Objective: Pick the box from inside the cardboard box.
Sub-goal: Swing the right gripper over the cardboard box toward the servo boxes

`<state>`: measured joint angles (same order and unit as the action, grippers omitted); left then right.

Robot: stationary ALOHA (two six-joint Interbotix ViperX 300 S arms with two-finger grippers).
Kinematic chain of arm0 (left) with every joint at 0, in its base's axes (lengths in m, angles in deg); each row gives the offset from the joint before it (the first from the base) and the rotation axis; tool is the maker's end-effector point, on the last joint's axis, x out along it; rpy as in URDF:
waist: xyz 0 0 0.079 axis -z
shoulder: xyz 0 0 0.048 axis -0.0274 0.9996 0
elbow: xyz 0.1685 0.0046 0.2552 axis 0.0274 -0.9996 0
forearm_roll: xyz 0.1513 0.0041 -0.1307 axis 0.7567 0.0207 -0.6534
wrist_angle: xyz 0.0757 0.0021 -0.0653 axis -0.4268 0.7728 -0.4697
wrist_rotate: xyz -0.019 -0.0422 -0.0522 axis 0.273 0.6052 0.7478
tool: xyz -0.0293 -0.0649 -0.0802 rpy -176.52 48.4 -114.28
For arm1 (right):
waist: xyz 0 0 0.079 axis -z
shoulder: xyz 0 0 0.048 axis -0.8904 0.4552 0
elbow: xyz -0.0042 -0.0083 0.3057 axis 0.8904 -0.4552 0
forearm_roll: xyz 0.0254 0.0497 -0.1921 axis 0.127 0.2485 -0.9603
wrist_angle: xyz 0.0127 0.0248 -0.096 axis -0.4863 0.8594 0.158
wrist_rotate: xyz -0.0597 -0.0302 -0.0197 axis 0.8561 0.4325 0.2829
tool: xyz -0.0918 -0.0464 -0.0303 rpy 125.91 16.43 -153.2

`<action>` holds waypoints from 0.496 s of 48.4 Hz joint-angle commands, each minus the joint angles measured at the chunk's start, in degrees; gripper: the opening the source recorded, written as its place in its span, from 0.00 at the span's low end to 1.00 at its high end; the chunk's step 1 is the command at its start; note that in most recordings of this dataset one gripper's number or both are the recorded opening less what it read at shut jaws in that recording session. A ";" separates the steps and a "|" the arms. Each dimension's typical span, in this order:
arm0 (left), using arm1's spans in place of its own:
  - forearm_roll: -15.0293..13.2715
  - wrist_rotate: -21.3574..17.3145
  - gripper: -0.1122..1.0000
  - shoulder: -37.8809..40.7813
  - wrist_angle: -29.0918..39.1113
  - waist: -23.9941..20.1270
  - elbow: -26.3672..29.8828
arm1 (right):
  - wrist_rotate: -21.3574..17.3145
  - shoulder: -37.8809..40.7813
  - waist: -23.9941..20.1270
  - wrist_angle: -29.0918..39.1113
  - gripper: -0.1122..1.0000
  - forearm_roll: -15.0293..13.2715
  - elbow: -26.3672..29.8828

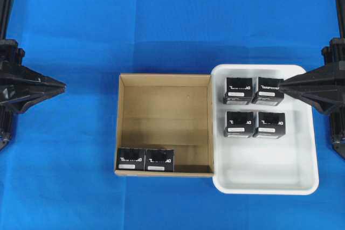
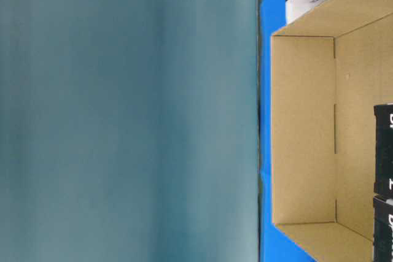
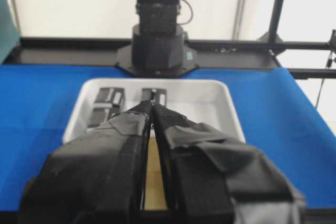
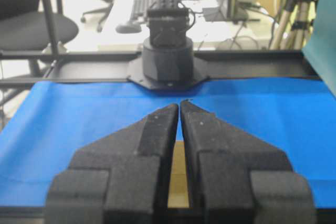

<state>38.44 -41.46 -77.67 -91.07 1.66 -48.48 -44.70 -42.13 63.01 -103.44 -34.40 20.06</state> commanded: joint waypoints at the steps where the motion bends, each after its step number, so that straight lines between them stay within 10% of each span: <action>1: 0.97 -0.18 0.23 0.88 0.53 -0.44 1.58 | -0.97 0.53 0.18 -0.26 0.23 0.62 0.97; 7: 0.88 -0.09 0.13 0.70 2.99 -0.44 2.72 | -3.25 4.22 0.18 5.36 0.15 8.26 5.45; 24: 0.88 -0.18 0.05 0.44 12.39 0.18 5.62 | -7.12 24.35 -1.41 32.08 0.14 8.53 24.87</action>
<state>39.23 -41.55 -77.41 -79.29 1.57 -44.70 -51.38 -21.92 62.31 -75.14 -26.06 40.72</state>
